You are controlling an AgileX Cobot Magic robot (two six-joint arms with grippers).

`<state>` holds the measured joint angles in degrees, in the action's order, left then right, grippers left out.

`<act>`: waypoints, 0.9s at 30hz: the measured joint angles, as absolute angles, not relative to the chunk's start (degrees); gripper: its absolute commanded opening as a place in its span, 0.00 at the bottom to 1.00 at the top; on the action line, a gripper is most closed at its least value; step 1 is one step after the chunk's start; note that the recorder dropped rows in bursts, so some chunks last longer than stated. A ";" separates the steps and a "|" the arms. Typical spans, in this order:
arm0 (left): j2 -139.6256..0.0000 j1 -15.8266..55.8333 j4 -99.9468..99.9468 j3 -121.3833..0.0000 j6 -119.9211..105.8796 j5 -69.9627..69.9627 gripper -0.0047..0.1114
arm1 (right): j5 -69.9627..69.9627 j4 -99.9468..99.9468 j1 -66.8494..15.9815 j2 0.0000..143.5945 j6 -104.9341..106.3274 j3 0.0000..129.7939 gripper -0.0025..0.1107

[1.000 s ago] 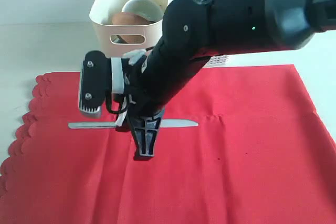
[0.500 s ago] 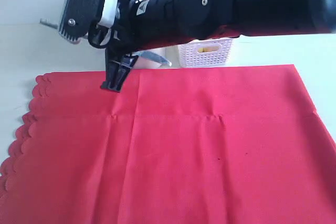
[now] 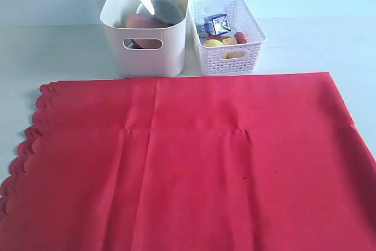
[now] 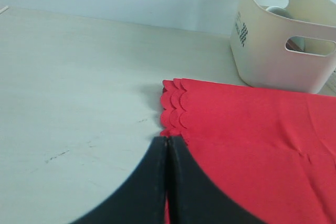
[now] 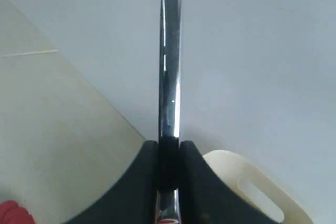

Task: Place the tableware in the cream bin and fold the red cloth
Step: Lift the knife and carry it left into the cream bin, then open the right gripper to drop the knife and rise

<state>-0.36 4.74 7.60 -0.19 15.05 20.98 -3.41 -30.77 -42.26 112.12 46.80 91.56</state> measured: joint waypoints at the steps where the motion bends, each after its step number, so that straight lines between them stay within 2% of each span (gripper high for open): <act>1: -0.36 4.74 7.60 -0.19 15.05 20.98 0.04 | -3.51 -30.98 -41.73 113.88 44.10 93.90 0.02; 15: -0.36 4.74 7.60 -0.19 15.05 20.98 0.04 | -21.02 -31.58 -40.46 124.24 31.20 100.00 0.02; 27: -0.36 4.74 7.60 -0.19 15.05 20.98 0.04 | -26.29 -32.60 -40.46 130.40 29.61 100.00 0.02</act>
